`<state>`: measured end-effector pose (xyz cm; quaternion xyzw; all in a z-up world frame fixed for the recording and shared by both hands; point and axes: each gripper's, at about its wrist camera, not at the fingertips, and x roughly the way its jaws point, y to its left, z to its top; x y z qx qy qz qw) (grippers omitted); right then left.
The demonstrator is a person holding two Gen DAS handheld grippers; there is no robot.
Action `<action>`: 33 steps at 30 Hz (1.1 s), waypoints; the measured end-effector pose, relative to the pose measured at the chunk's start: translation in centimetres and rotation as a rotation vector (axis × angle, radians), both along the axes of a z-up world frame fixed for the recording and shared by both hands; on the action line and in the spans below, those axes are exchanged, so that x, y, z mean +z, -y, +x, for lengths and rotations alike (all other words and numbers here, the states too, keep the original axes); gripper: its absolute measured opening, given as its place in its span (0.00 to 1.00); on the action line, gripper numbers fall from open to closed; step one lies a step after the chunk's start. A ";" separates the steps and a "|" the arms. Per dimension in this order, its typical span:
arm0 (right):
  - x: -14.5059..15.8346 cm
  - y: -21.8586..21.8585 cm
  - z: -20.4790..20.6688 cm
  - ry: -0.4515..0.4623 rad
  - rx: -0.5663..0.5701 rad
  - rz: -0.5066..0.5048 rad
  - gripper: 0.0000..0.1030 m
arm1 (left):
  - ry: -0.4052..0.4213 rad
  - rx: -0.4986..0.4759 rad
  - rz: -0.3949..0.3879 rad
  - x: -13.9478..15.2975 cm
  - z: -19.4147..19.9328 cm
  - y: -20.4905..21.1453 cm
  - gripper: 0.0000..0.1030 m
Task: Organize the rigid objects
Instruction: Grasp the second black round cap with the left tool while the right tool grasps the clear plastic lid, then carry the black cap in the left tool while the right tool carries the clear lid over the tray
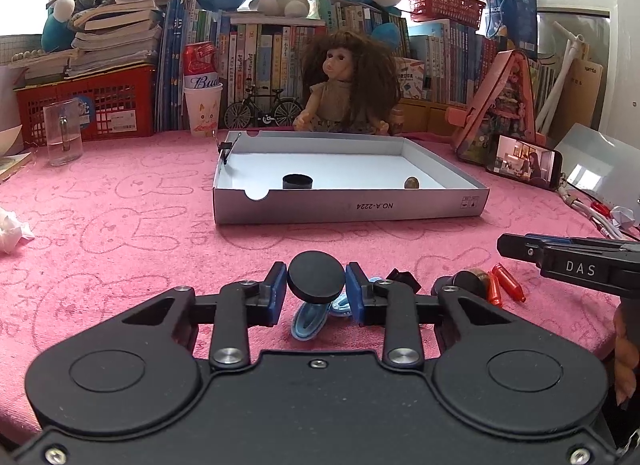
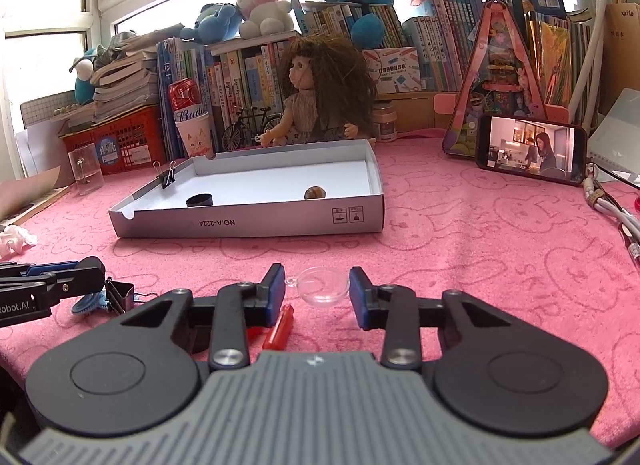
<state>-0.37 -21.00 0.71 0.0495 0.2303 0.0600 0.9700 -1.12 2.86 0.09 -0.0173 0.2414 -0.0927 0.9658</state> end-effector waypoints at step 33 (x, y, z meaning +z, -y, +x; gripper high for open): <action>1.8 -1.3 2.8 0.017 0.003 0.007 0.39 | 0.017 -0.030 -0.053 2.3 4.5 1.8 0.29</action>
